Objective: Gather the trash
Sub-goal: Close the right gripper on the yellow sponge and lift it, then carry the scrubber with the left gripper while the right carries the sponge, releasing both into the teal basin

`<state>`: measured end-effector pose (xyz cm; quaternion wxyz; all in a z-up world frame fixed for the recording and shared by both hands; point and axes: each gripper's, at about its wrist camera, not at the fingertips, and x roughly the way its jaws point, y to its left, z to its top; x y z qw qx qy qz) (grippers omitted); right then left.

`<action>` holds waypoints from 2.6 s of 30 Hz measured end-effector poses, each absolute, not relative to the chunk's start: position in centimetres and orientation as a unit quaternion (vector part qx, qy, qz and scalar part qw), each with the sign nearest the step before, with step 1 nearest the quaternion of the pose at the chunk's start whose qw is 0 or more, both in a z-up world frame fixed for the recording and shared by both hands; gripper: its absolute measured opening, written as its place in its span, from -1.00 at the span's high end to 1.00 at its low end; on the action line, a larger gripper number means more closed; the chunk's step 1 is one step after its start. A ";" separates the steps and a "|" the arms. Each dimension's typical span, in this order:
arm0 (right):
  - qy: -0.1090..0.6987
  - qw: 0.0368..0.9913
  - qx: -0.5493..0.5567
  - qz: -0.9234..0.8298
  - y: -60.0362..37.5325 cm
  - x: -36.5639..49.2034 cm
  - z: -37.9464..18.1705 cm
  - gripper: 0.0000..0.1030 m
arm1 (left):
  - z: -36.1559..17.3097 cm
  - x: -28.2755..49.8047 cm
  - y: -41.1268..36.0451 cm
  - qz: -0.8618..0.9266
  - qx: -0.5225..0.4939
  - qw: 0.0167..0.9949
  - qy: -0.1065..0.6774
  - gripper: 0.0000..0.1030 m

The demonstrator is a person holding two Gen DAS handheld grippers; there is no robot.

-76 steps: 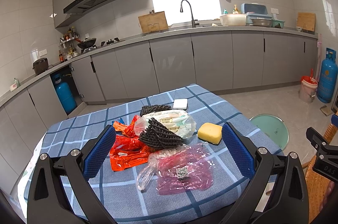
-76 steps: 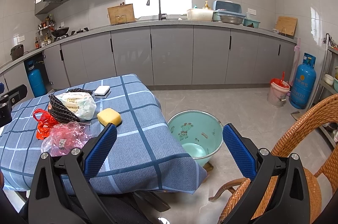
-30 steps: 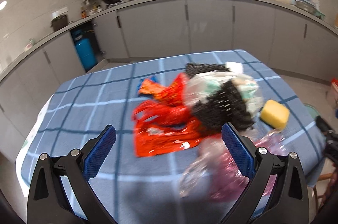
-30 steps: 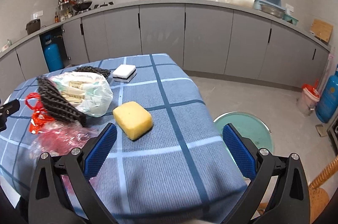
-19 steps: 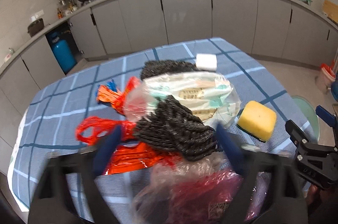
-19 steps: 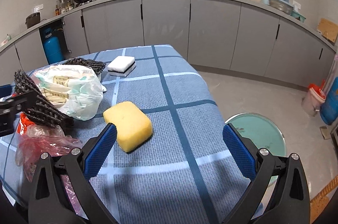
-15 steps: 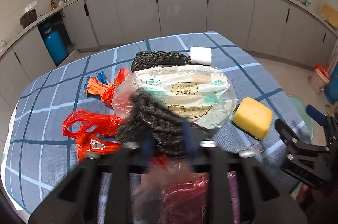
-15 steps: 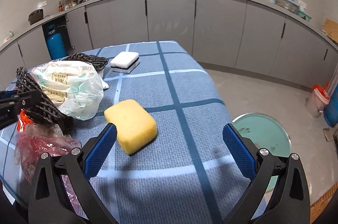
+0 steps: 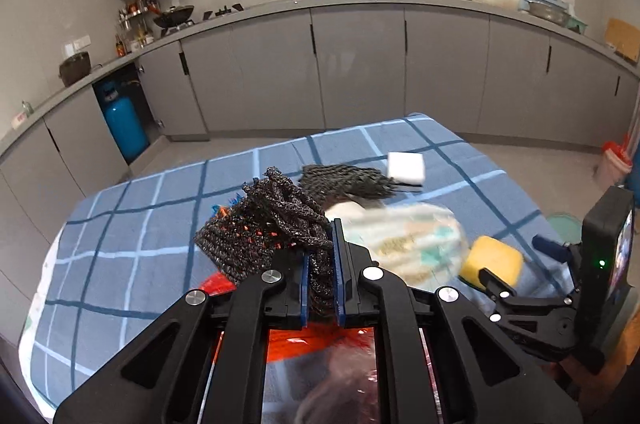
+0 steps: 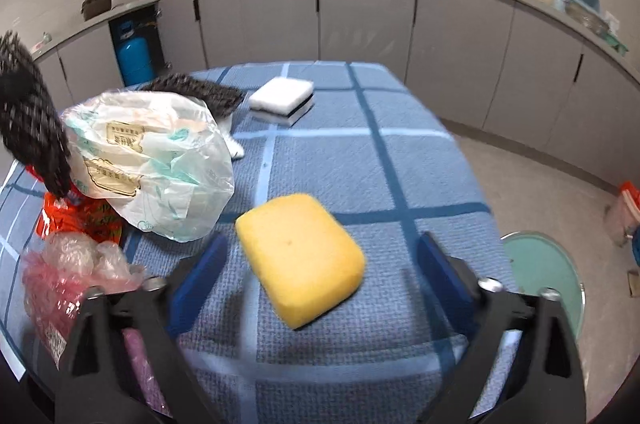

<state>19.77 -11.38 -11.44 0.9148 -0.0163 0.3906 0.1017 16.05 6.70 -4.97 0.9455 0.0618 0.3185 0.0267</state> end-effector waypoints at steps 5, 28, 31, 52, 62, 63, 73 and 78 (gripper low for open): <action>0.402 0.906 0.010 0.133 -11.7 19.9 -11.8 -0.09 | -4.9 16.9 6.2 0.023 0.064 0.946 0.317 0.79; 0.316 0.945 0.082 -0.011 -26.4 16.9 -7.2 -0.07 | -3.1 18.5 -8.9 -0.139 0.112 0.945 0.274 0.79; 0.318 0.943 0.094 -0.031 -28.7 16.6 -7.9 -0.07 | -3.8 18.8 -11.2 -0.159 0.118 0.940 0.279 0.79; 0.362 0.914 0.145 -0.113 -38.9 16.1 -15.7 -0.12 | -10.8 19.5 -24.8 -0.265 0.162 0.890 0.333 0.78; 0.363 0.909 0.162 -0.129 -40.6 15.9 -16.7 -0.50 | -11.6 20.0 -25.6 -0.257 0.167 0.891 0.335 -0.34; 0.362 0.908 0.164 -0.132 -40.7 15.8 -16.6 -0.53 | -11.5 20.0 -25.6 -0.256 0.166 0.891 0.336 -0.35; 0.350 0.912 0.163 -0.141 -40.2 14.3 -14.7 -0.67 | -9.7 20.0 -23.7 -0.217 0.158 0.908 0.322 -0.71; 0.346 0.918 0.153 -0.119 -37.7 13.8 -13.5 -0.72 | -8.5 18.9 -22.1 -0.199 0.164 0.915 0.311 -0.75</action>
